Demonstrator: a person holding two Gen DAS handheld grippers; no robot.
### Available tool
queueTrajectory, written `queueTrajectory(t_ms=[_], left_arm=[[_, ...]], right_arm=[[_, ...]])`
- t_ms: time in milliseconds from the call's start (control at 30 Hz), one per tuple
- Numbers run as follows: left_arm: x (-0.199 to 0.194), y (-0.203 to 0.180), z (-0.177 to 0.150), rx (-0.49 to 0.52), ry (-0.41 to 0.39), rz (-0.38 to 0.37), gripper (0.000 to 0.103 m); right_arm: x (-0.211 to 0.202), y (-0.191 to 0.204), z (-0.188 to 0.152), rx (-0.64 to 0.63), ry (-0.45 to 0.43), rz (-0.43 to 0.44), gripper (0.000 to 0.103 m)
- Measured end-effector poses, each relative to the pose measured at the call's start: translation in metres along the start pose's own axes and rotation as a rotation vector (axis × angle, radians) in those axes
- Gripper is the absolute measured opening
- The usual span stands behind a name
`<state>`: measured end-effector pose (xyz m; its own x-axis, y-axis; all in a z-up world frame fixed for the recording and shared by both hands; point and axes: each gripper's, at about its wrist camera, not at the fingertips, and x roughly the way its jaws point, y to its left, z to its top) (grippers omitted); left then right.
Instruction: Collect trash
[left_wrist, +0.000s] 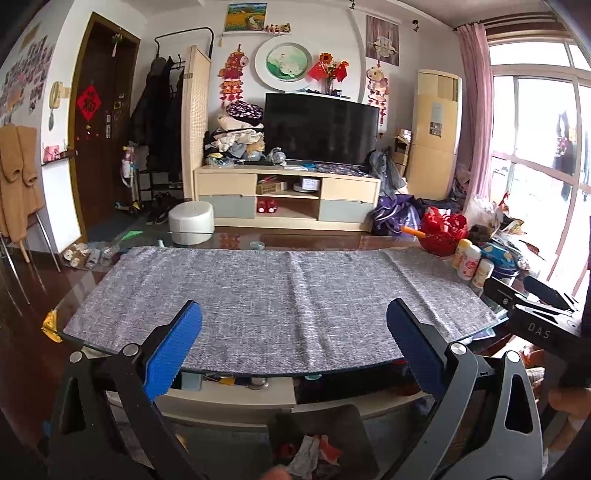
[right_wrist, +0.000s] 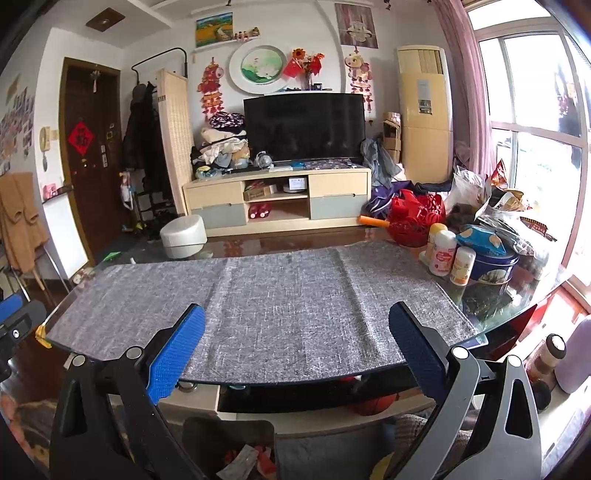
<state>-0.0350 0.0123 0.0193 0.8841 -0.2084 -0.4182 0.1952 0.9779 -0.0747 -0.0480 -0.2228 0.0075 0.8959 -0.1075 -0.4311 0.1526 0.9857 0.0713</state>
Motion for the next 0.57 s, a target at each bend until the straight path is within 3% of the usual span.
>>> queueTrajectory(t_ms=[133,567], left_arm=[[-0.0012,0.0007,-0.0004,-0.016,-0.009,-0.024,0.095],[0.0037,-0.0022,0.0001,0.002,0.010,0.025,0.095]], right_arm=[[0.0008,-0.0002,-0.0004,0.000,0.007,0.004,0.100],[0.0042,-0.0031,-0.0025,0.010,0.017,0.002,0.100]])
